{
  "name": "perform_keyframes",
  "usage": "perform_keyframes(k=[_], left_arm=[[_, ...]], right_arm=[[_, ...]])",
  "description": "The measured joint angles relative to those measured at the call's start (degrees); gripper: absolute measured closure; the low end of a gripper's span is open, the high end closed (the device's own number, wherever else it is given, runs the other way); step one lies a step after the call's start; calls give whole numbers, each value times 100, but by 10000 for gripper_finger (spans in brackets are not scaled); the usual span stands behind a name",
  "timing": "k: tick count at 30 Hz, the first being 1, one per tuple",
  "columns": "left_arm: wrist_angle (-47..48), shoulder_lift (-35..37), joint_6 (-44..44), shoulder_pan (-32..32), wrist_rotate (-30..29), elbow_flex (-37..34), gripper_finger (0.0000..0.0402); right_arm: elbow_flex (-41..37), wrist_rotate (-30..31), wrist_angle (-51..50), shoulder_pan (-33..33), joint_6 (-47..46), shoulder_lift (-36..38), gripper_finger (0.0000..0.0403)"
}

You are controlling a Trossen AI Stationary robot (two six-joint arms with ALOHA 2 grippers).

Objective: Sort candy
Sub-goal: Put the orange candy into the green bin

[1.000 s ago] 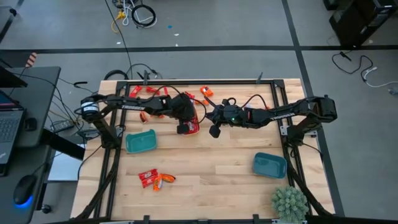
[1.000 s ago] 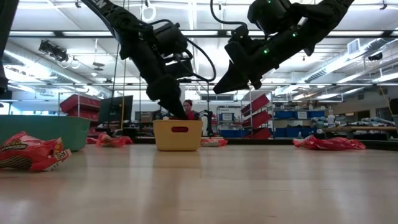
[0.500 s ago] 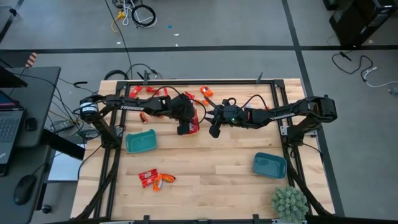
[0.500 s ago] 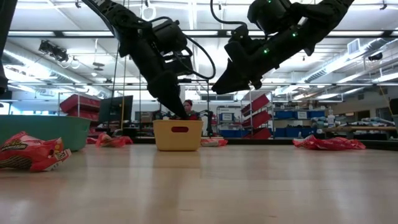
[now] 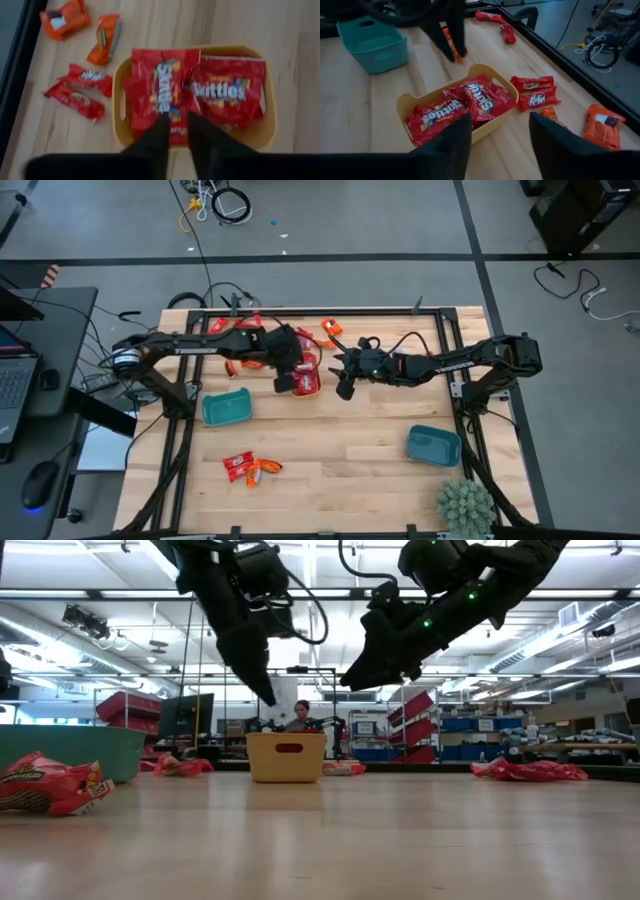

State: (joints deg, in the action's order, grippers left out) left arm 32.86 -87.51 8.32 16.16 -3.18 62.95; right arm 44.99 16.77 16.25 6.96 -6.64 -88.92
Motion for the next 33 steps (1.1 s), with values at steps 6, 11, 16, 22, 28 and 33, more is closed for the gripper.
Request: perform_keyframes(k=[6, 11, 16, 22, 28, 33], left_arm=[[96, 833, -385, -6, 33, -679, 397], [81, 1739, -985, -4, 5, -1429, 400], [-284, 2678, -1659, -4, -193, -2188, 400], [107, 3335, -2297, -4, -796, -2827, 401], [297, 3378, -2534, -4, -910, -2858, 381], [362, 3378, -2250, -4, -822, -2858, 349]], right_arm=[[0, -319, 124, -2, 86, 0, 346], [0, -427, 285, -26, 80, 0, 384], [0, -847, 807, -189, -86, -2, 365], [0, -857, 1272, -430, -115, -2, 369], [0, -720, 1365, -491, -230, -4, 364], [0, -704, 1096, -627, -165, -4, 353]])
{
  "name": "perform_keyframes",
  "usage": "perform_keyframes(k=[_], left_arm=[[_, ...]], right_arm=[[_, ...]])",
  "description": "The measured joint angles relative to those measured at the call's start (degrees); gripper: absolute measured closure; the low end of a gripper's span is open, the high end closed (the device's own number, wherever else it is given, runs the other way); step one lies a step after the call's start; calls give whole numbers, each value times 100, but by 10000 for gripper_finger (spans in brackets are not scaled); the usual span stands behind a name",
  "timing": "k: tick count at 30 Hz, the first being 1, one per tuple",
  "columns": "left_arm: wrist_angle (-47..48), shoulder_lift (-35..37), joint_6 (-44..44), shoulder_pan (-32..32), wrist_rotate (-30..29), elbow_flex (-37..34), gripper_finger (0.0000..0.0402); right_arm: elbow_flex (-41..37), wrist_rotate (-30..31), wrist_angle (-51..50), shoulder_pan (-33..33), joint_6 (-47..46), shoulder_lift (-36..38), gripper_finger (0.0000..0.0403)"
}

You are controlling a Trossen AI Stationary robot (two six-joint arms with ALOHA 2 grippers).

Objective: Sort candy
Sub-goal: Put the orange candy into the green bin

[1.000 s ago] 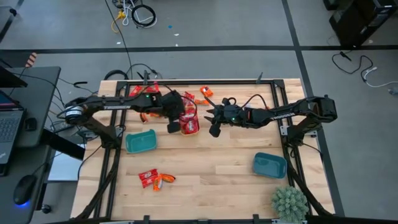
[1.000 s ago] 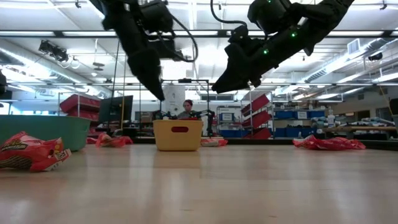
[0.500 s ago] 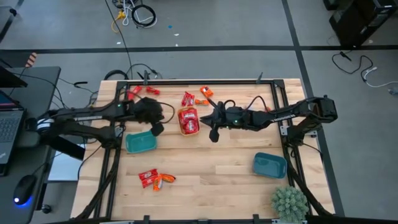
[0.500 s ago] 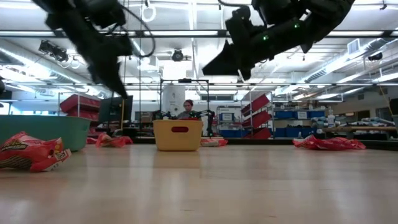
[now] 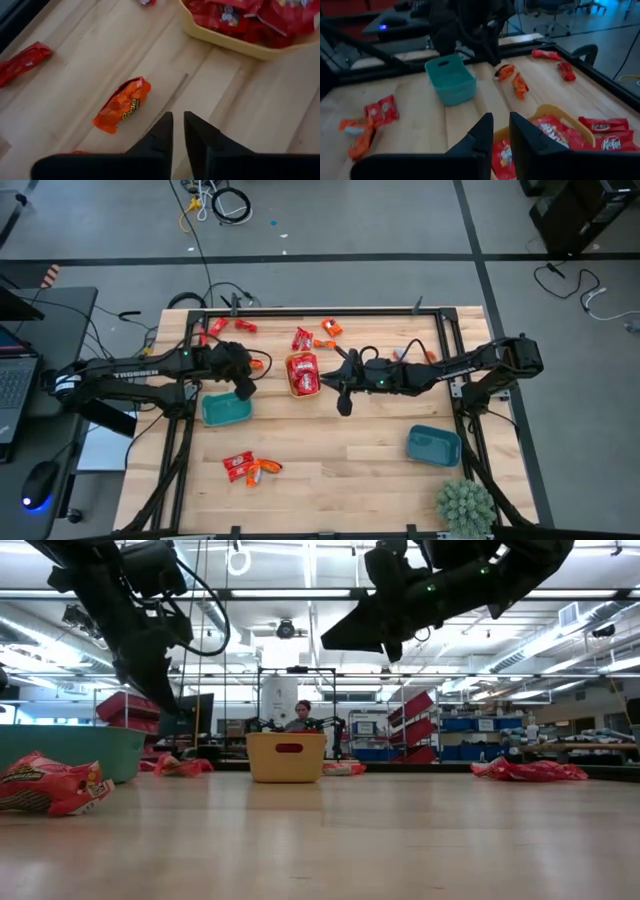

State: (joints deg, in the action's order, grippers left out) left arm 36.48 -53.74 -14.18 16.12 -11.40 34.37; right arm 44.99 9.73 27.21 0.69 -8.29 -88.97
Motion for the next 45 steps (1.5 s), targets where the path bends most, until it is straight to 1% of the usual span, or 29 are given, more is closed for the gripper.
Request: perform_keyframes(k=[5, 9, 12, 16, 18, 21, 23, 26, 29, 31, 34, 37, 40, 45], left_arm=[[148, -58, 488, 0, 6, 0, 304], [148, -270, 546, 0, -25, 2, 256], [133, -559, 632, 0, -327, 2, 218], [-49, -1030, 510, 23, -834, 2, 172], [-222, -1288, 514, 111, -859, 2, 154], [-428, -1696, 739, 363, -826, 8, 136], [-384, -1984, 921, 587, -806, 66, 130], [-407, -2374, 982, 938, -785, 192, 128], [-450, -2718, 1262, 1184, -783, 303, 128], [-442, -2921, 1387, 1312, -643, 392, 128], [-372, -3136, 1530, 1440, -346, 525, 138], [-215, -3216, 1566, 1438, -334, 692, 176], [-267, -3187, 1624, 1436, -314, 914, 239], [-199, -3139, 1716, 1432, -317, 1257, 371]], right_arm=[[-5, 154, -133, -189, 253, -2, 337], [-82, 293, -125, -279, 498, 0, 323], [-133, 309, -117, -285, 579, -1, 314], [-222, 311, -57, -282, 715, 0, 304], [-234, 311, 11, -265, 750, 0, 301], [-236, 311, 15, -248, 801, -2, 299], [-236, 311, 15, -248, 809, -1, 299], [-236, 311, 7, -248, 808, -2, 299], [-236, 311, 2, -248, 805, -1, 298], [-236, 311, 2, -248, 756, -2, 298], [-236, 311, 6, -248, 663, 0, 298], [-236, 311, 6, -248, 644, 0, 300], [-236, 311, 6, -260, 638, -1, 301], [-236, 311, 2, -261, 631, -1, 302]])
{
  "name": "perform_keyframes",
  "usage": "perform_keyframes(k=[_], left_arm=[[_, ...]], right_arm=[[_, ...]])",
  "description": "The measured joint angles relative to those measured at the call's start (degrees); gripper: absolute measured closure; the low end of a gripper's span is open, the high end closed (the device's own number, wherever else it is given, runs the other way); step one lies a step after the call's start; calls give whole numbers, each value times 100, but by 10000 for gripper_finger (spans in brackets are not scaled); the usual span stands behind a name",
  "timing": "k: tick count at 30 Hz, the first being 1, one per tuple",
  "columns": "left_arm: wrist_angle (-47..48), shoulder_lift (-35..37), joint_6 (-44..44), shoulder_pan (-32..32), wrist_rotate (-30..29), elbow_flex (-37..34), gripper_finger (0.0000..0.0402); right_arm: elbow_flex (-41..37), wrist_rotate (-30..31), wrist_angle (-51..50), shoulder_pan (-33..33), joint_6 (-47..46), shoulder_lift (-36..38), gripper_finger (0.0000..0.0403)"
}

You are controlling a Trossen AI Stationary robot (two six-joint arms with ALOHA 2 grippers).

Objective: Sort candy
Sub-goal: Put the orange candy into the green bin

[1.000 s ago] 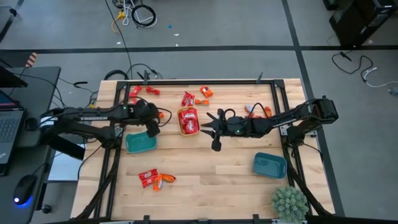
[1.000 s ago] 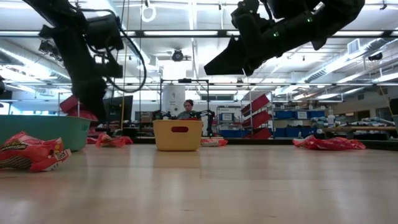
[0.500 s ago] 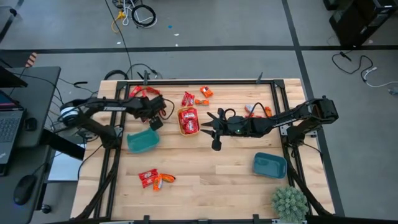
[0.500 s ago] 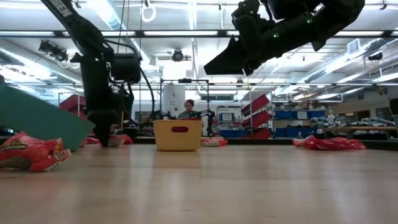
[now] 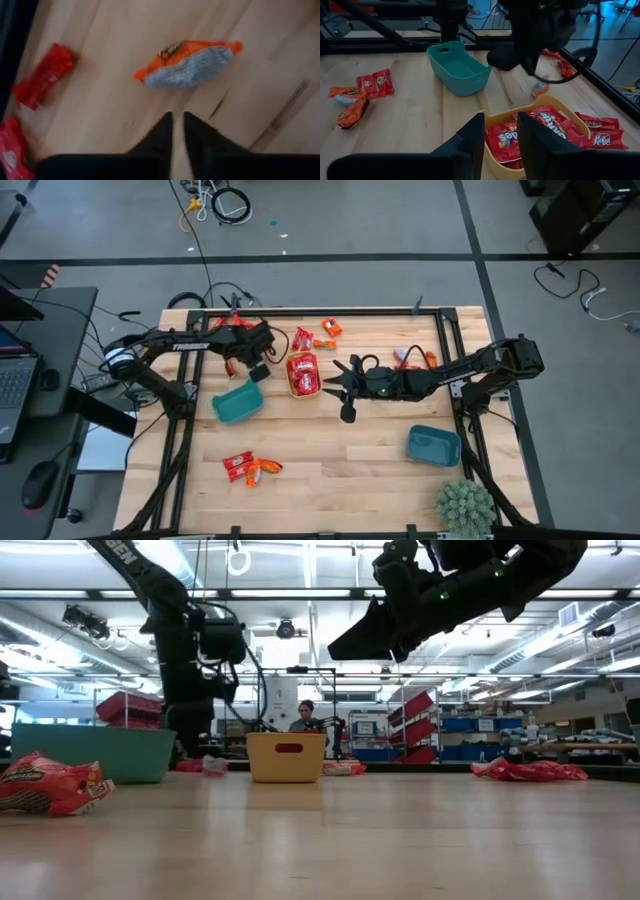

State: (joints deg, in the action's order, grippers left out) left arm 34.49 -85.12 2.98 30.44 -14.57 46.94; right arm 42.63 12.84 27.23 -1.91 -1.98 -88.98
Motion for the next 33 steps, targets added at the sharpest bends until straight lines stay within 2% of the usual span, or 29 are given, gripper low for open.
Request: perform_keyframes(k=[2, 12, 15, 20, 26, 33], left_arm=[[-6, 13, 9, -11, 11, 196, 391], [-187, 33, 144, -48, 218, 529, 386], [-50, 31, 294, -50, 385, 529, 359], [-2, 31, 989, -81, 406, 529, 290], [123, 31, 1869, -83, 725, 527, 215], [101, -394, 2873, 16, 678, 527, 177]], right_arm=[[0, 0, 5, 0, -31, 1, 302], [0, 4, -48, 0, -100, 1, 299], [0, 4, -85, 0, -105, 1, 300], [0, -7, -127, 0, -106, 1, 297], [0, -31, -125, 0, -150, 0, 297], [0, -33, -128, 0, -176, 0, 296]])
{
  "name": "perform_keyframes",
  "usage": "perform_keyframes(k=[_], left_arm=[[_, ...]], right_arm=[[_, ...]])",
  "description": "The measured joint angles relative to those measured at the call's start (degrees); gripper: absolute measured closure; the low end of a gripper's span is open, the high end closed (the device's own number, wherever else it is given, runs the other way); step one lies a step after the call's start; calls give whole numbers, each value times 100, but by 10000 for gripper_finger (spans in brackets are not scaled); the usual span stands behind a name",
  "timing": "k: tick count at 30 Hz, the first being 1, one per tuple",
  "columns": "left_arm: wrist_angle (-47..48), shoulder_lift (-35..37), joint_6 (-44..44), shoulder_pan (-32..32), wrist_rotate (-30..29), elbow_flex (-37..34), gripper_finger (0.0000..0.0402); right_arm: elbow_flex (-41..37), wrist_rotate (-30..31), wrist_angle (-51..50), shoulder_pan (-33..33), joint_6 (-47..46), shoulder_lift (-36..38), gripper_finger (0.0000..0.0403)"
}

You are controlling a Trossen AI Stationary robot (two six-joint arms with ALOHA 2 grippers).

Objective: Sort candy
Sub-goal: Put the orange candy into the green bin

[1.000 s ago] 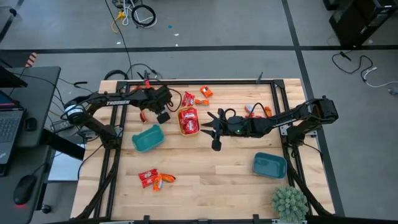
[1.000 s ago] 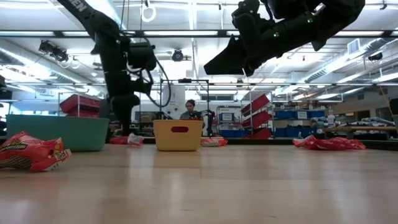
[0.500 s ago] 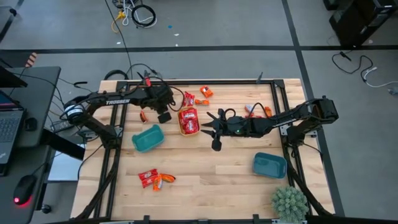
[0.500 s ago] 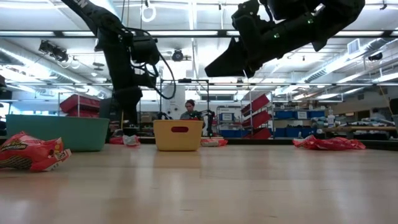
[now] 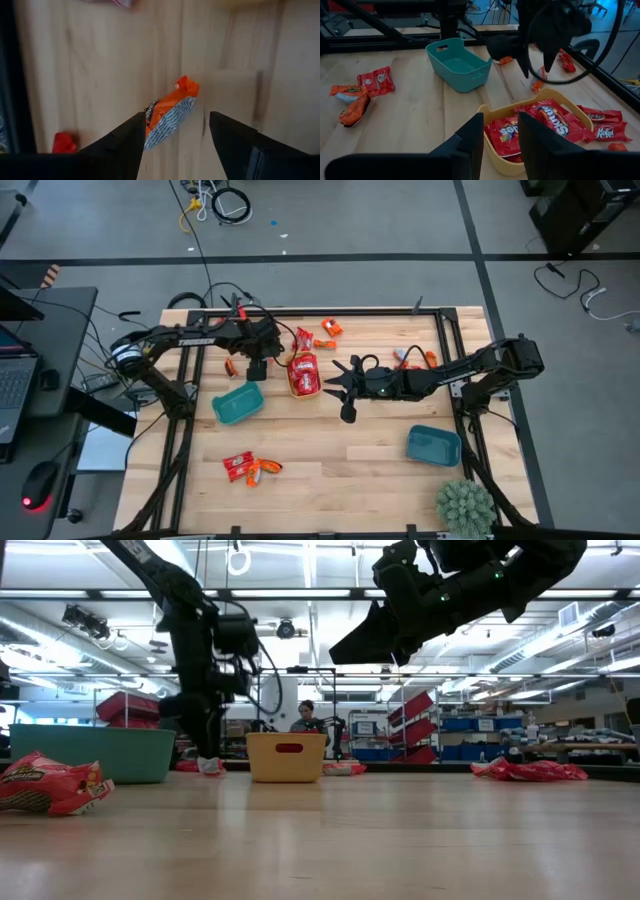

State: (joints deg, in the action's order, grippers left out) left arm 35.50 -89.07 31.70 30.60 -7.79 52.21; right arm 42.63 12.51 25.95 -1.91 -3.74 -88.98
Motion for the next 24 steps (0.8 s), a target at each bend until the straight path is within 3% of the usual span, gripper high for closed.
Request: perform_keyframes(k=[12, 15, 21, 24], left_arm=[[-192, -924, 266, 146, -271, 44, 192], [-41, -854, 254, 58, -349, 175, 234], [303, -602, -453, -64, -493, 798, 375], [530, -420, -902, -181, -425, 1048, 383]], right_arm=[[0, -7, -33, 0, -93, 1, 296], [0, -7, -54, 0, -101, 1, 297], [0, -7, -74, 0, -103, 1, 296], [0, -7, -91, 0, -101, -1, 296]])
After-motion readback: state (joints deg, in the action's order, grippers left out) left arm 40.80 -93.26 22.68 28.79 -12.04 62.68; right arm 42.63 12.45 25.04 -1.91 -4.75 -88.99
